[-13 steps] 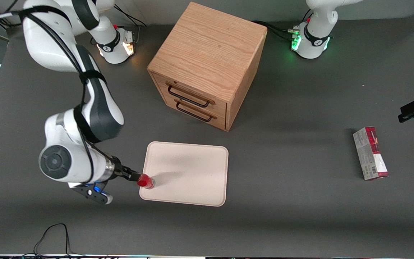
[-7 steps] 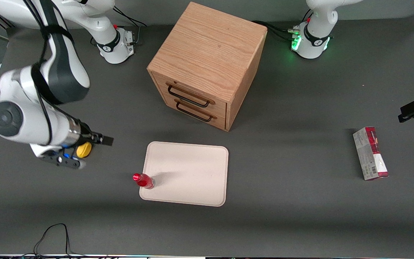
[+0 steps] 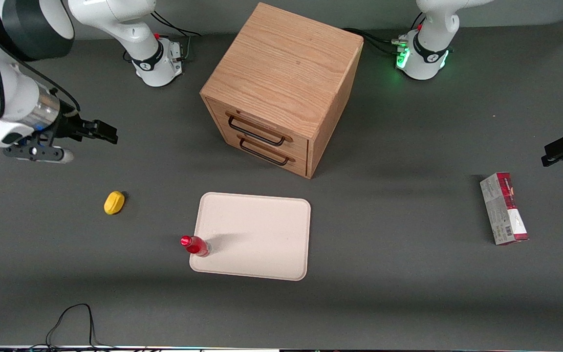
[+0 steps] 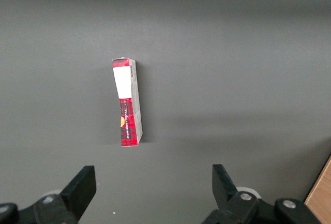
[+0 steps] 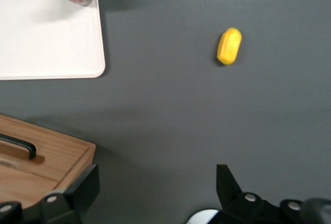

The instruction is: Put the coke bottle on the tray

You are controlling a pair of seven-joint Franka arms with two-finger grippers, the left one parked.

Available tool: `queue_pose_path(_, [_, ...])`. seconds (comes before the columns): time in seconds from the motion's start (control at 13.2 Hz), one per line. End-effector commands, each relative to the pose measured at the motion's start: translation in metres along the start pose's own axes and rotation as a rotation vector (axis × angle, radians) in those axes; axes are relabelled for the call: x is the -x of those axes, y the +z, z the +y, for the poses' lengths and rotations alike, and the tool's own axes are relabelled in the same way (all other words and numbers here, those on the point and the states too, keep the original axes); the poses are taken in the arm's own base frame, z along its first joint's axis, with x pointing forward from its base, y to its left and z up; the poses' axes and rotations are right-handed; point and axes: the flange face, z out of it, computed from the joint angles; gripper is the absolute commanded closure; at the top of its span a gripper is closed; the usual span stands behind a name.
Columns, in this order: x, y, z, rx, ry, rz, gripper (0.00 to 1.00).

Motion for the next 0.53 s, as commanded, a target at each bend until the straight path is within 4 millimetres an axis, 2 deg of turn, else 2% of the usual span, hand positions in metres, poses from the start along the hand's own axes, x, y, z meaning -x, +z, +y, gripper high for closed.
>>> queue_pose_path(0.0, [0.018,-0.015,0.017,0.013,-0.036,-0.005,0.0])
queue_pose_path(0.08, [0.018,-0.017,0.032,0.011,-0.028,-0.019,0.0])
queue_pose_path(0.45, [0.024,-0.047,0.039,0.013,-0.034,-0.049,0.0])
